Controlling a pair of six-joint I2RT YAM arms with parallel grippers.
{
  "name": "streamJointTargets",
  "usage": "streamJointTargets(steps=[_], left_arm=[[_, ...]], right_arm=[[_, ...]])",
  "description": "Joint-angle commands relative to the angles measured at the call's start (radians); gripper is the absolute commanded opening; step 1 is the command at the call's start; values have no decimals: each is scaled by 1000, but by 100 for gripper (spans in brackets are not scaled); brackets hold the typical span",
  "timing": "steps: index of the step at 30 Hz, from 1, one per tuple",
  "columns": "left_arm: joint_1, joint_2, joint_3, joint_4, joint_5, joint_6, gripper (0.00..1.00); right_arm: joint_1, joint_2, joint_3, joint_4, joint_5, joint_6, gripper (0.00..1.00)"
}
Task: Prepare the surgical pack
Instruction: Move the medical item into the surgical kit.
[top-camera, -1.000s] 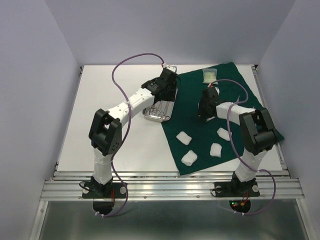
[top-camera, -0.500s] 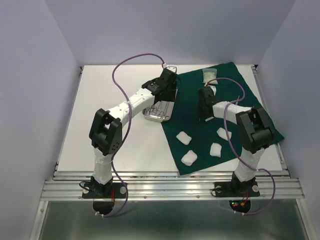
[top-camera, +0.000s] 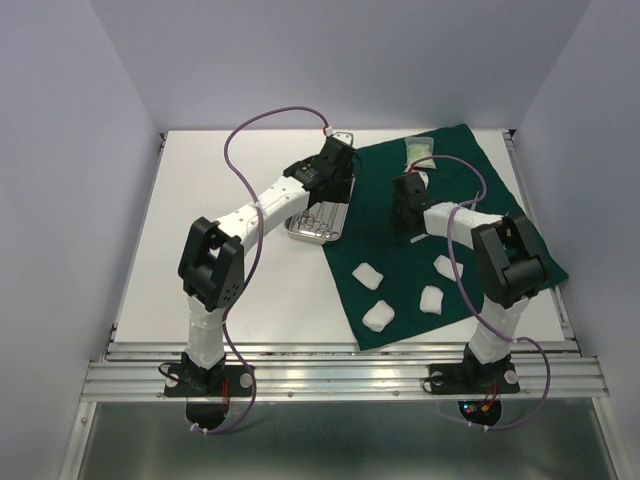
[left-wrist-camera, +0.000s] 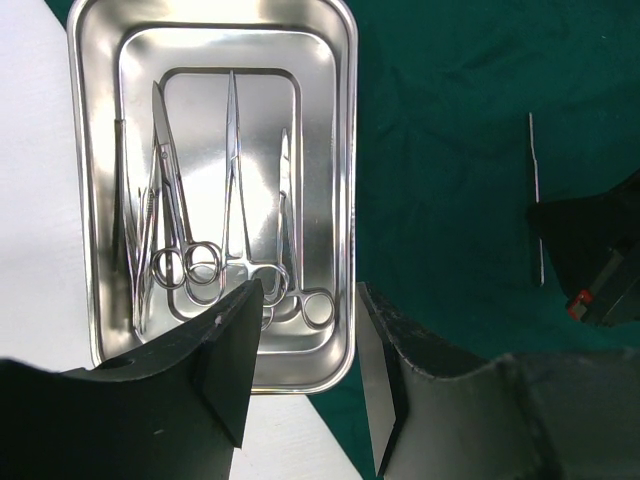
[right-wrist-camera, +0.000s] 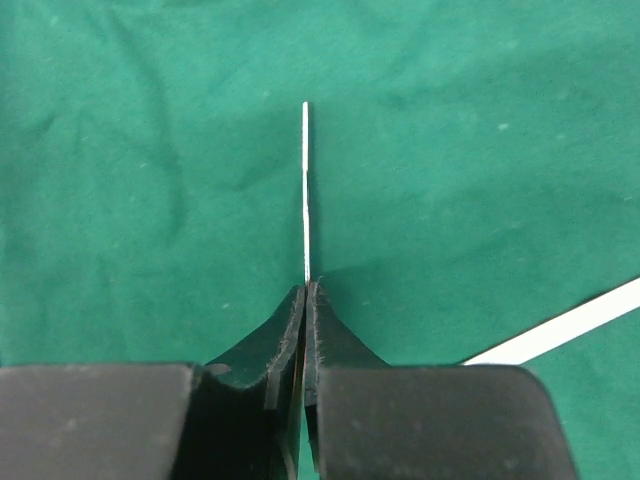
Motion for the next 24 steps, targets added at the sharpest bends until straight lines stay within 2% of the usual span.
streamJointTargets(steps=[1,4,15,18,19,21,24], left_arm=[[-2,-25,17,9,-21,4,53],[-2,-25,20,6,-22,4,53],[-4,-22,26,6,-18,-1,54],[-4,-20,25,7,-19,-1,54],[-2,-22,23,7,-15,-1,54],[-7,-20,19,17,4,4,54],[-21,-7,22,24,18,4,54]], right_arm=[[25,-8,42,-11,-35,28,3],[34,12,49,4,-59,44,1],[72,29,65,58,-94,91,2],[72,43,71,52,-70,93,30],[72,38,68,49,-53,100,36],[72,-3,39,50,8,99,42],[63,-84,5,53,118,79,44]])
